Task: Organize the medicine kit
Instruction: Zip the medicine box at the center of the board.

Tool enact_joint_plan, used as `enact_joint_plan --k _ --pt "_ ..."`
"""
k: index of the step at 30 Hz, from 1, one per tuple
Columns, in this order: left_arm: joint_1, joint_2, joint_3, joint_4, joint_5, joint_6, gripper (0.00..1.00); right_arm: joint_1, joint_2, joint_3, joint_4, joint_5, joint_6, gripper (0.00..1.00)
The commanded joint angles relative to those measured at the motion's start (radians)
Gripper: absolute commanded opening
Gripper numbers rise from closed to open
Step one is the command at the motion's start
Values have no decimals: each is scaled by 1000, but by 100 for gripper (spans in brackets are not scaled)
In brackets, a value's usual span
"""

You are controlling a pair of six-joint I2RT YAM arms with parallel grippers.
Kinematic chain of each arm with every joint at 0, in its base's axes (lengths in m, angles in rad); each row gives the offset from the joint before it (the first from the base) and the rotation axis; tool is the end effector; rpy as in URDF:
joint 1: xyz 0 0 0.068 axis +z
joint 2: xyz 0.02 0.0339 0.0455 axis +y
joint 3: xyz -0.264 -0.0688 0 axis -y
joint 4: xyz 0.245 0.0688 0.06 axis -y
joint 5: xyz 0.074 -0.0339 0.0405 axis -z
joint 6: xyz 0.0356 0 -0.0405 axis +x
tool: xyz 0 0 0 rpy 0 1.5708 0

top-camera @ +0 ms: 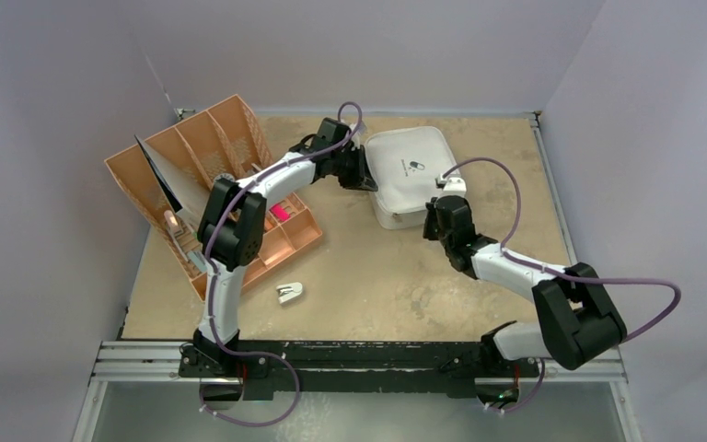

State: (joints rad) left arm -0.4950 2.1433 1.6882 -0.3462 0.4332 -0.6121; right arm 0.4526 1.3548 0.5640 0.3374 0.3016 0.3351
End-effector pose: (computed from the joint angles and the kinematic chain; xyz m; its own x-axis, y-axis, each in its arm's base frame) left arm 0.4183 -0.2428 0.2052 -0.9127 -0.0999 -0.3962 0.2001 0.7362 -0.6466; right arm 0.2523 0.1109 0.1921 -0.4304 0.1399 -0.8917 -0.0380 0.9842 0.1728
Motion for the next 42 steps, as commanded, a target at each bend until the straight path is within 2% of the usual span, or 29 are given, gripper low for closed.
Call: enact_joint_plan --k 1,3,4,6,10,15,21,28,31,37,40,42 --pt "24 47 -8 -123 -83 72 0 -2 8 0 62 -224 -62 0" --pt "23 43 -16 -117 -76 64 0 0 8 18 79 -263 -57 0" --pt "22 40 -21 -111 -71 60 0 2 5 28 65 -270 -21 5" --pt "21 37 -30 -102 -62 53 0 16 5 21 96 -261 38 23" --pt "18 36 -36 -92 -50 44 0 86 13 23 132 -184 19 37" --pt "16 33 -36 -88 -45 43 0 157 29 44 151 -107 33 50" --pt "13 31 -41 -85 -44 38 0 222 92 104 126 109 40 56" --pt "12 28 -50 -79 -42 37 0 260 187 149 194 263 19 55" --pt "10 27 -51 -80 -43 38 0 269 214 155 258 310 -17 51" --pt "10 24 -61 -79 -47 42 0 275 212 142 312 379 -52 31" --pt "10 25 -66 -76 -45 42 0 275 209 127 354 356 -75 19" --pt "11 27 -63 -77 -45 43 0 274 209 110 397 320 -110 8"
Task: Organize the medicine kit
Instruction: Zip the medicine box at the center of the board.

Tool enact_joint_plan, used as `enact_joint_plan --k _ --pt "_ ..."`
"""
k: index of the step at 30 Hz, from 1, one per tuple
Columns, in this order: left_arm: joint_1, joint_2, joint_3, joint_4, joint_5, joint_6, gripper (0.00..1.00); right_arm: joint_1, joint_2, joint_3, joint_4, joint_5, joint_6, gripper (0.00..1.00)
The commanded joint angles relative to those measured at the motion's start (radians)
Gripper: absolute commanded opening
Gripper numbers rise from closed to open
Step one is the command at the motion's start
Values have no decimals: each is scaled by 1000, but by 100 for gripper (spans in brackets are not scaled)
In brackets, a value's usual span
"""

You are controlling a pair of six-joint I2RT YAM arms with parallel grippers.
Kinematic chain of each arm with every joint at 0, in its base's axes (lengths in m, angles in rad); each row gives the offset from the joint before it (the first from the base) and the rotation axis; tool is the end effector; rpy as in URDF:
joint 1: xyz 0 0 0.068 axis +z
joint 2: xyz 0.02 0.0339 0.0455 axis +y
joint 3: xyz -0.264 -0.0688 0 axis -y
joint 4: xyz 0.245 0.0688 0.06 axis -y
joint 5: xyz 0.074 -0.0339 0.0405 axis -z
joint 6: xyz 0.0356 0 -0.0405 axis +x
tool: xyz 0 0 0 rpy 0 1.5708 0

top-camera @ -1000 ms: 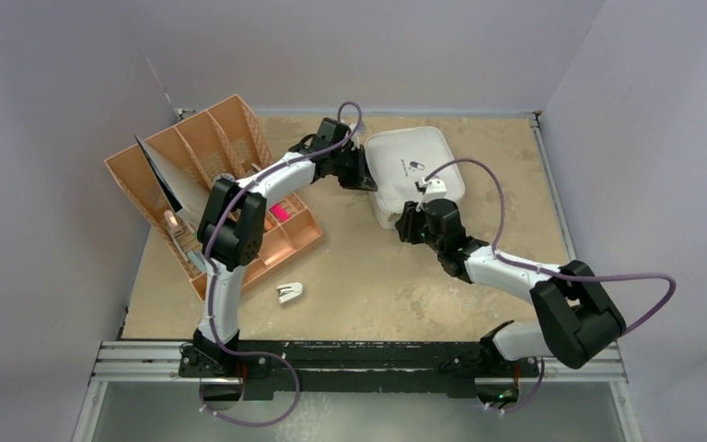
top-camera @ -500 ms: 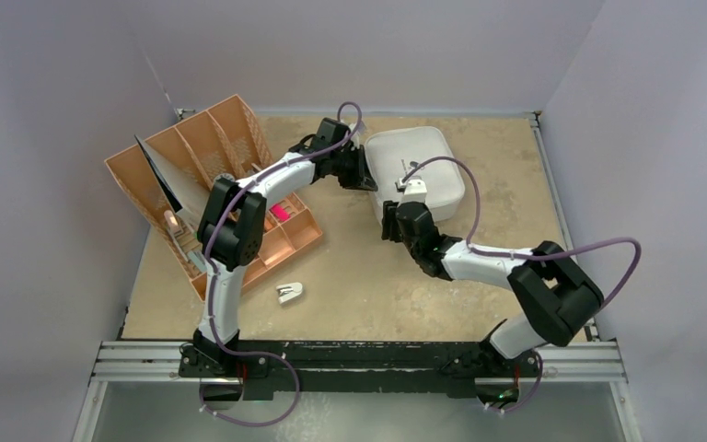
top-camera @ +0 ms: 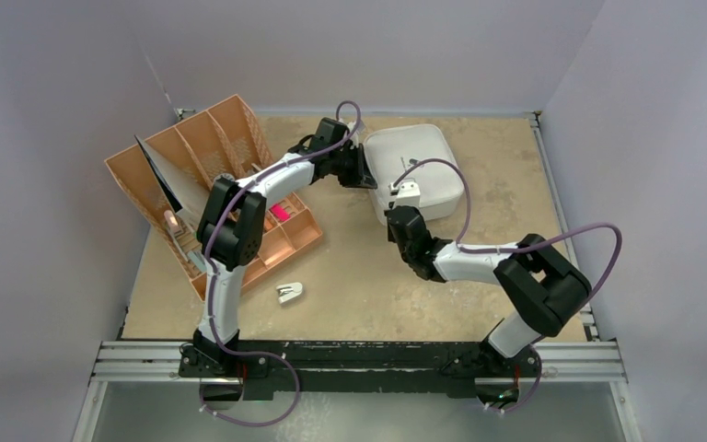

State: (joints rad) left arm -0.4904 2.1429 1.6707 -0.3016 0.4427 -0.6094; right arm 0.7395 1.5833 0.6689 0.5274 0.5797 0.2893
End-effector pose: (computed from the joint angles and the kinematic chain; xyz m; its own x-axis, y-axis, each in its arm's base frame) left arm 0.4201 -0.2416 0.2033 -0.9038 -0.1037 -0.4151 0.2177 0.7237 -0.6549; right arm 0.2469 0.1989 0.1808 -0.3212 0.0301 -0.9465 -0.1016 0.9926 0.0660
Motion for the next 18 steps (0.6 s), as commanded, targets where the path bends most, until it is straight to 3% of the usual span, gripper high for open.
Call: enact_joint_plan --k 1,8,18 --pt "6 28 -41 -123 -55 43 0 -12 -25 -3 214 37 -69 1" --pt "6 35 -15 -153 -73 74 0 -36 -115 -71 87 -27 -30 0" --pt "7 36 -14 -169 -91 94 0 -135 -138 -128 101 -153 39 0"
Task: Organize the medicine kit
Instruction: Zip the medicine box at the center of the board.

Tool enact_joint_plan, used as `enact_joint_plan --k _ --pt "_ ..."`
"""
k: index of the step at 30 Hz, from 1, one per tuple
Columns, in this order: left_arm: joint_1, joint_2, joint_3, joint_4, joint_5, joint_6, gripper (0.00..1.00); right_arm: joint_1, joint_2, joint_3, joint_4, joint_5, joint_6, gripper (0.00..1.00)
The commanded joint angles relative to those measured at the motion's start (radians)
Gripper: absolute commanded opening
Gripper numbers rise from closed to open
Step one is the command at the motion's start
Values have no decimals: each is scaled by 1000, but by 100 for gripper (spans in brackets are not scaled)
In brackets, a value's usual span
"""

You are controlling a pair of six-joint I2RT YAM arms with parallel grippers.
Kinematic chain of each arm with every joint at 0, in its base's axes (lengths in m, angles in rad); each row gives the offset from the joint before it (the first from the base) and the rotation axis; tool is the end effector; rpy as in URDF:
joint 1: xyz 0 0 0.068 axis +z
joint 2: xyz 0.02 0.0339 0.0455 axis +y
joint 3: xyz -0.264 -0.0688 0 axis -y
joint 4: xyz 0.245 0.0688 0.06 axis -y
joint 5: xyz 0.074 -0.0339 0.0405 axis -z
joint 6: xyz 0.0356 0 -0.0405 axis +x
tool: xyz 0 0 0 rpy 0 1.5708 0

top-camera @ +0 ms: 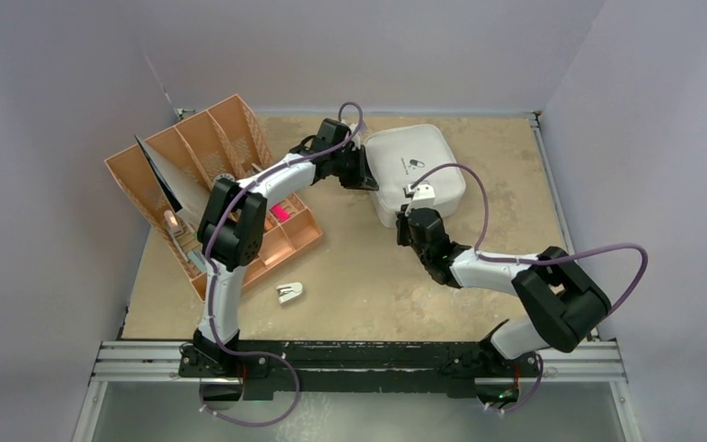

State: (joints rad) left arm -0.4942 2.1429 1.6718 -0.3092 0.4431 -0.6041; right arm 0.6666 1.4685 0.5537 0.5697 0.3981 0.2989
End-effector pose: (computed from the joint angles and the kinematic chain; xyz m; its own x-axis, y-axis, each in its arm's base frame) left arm 0.4188 -0.2430 0.2030 -0.9055 -0.0950 -0.4136 0.2217 0.7252 -0.6519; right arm 0.2369 0.1688 0.1824 -0.3375 0.0799 -0.9379 -0.1924 0.9695 0.1518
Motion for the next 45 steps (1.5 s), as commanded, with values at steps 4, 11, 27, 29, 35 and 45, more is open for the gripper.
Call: enact_joint_plan --k 4,11,27,29,35,45 --pt "11 38 -2 -188 -111 106 0 -108 -36 -32 64 -15 29 0" --pt "13 47 -1 -200 -121 115 0 -138 -33 -71 107 -43 -13 0" --pt "17 54 2 -226 -157 130 0 -171 -134 -107 38 19 45 0" --pt "17 55 1 -226 -159 130 0 -175 -151 -112 27 21 63 0" --pt "18 48 2 -225 -159 127 0 -209 -136 -101 -5 -29 100 0" --pt "16 -7 -17 -173 -80 84 0 -201 -194 -23 -97 -326 87 34"
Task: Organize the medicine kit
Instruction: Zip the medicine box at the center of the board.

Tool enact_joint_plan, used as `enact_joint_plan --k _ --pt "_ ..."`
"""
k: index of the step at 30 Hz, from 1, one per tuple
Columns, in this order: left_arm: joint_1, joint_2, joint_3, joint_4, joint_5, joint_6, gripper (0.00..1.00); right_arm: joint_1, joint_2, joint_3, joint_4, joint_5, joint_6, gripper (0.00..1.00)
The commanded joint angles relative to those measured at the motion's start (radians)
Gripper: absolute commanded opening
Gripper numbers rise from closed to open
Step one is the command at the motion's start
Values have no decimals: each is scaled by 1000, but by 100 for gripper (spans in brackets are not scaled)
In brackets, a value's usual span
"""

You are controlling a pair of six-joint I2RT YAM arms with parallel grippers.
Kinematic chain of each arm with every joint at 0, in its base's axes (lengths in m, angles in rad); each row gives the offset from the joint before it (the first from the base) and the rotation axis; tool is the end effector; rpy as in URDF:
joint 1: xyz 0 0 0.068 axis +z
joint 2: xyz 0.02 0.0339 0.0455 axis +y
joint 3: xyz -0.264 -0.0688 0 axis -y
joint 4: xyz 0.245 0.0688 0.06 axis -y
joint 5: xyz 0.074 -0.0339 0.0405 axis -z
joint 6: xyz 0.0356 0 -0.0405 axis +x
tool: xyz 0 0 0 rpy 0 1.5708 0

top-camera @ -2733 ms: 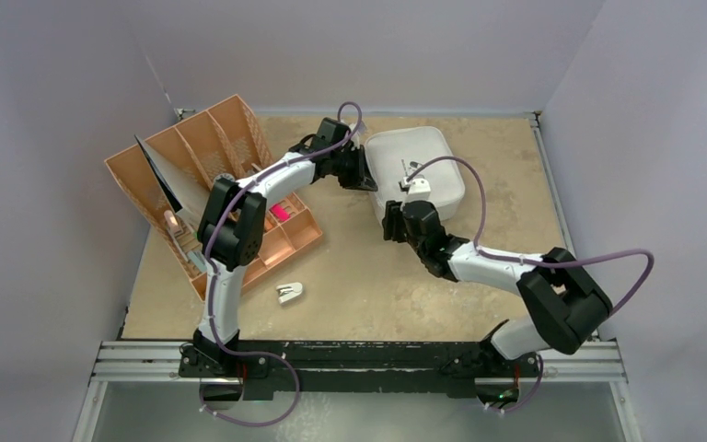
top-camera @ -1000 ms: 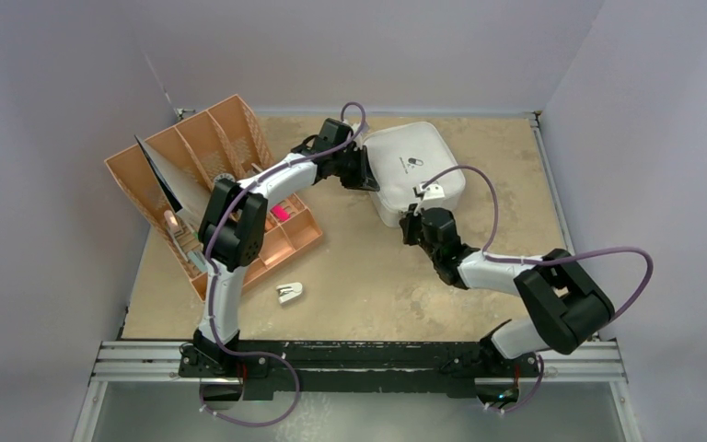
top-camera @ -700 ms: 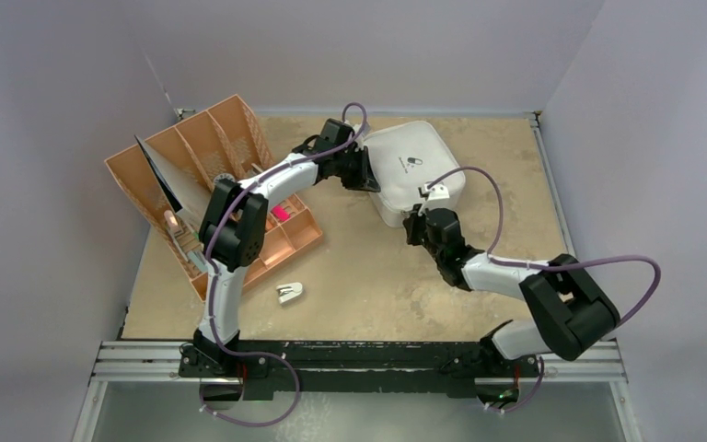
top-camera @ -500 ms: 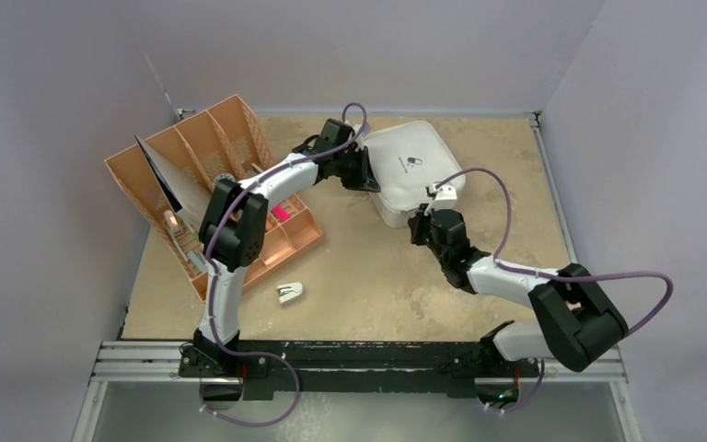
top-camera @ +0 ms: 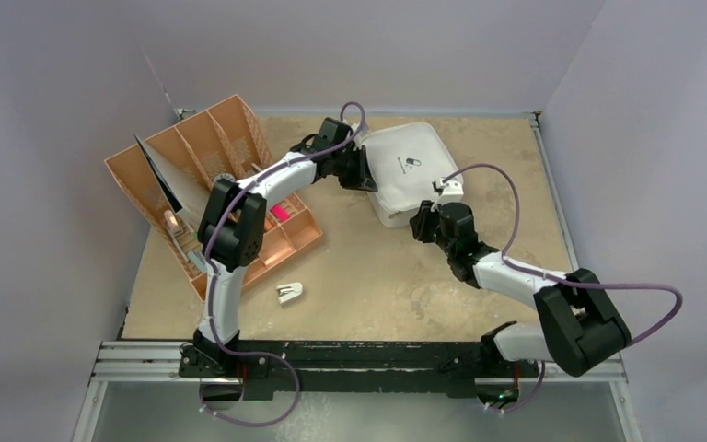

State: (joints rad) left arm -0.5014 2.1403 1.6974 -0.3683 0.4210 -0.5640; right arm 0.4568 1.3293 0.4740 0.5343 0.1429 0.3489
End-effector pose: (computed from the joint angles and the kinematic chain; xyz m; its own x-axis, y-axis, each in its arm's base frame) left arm 0.4163 -0.2448 0.2078 -0.9038 -0.0610 -0.4236 0.2394 0.7484 -0.6186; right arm 0.2414 0.1130 0.1898 -0.3739 0.1933 -0.9071 -0.1995 0.9384 0.2822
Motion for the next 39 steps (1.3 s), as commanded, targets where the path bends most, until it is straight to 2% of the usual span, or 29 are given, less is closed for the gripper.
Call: enact_joint_plan --k 1,4,5,7,11,15,19,24,30,34,39 --pt "23 -6 -44 -113 -51 40 1 14 -68 67 -89 -60 57 38" --pt "22 -14 -42 -106 -30 34 6 58 -92 103 -154 -9 64 40" --pt "23 -16 -42 -102 -23 33 8 75 -88 120 -176 7 46 47" --pt "22 -25 -40 -92 -2 30 14 110 -72 152 -216 55 2 52" --pt "21 -47 -25 -83 34 26 29 173 -45 202 -283 168 0 56" --pt "21 -82 -27 -67 58 14 37 221 16 262 -332 271 5 59" --pt "21 -117 -46 -43 80 -8 47 231 67 303 -332 298 14 59" --pt "23 -143 -70 0 112 -37 50 252 132 334 -332 354 28 58" --pt "21 -120 -88 46 150 -74 50 263 201 316 -177 386 -21 59" --pt "20 -86 -88 58 164 -93 50 269 242 310 -85 443 -78 54" --pt "10 -50 -88 69 171 -110 50 271 257 287 -13 470 -124 31"
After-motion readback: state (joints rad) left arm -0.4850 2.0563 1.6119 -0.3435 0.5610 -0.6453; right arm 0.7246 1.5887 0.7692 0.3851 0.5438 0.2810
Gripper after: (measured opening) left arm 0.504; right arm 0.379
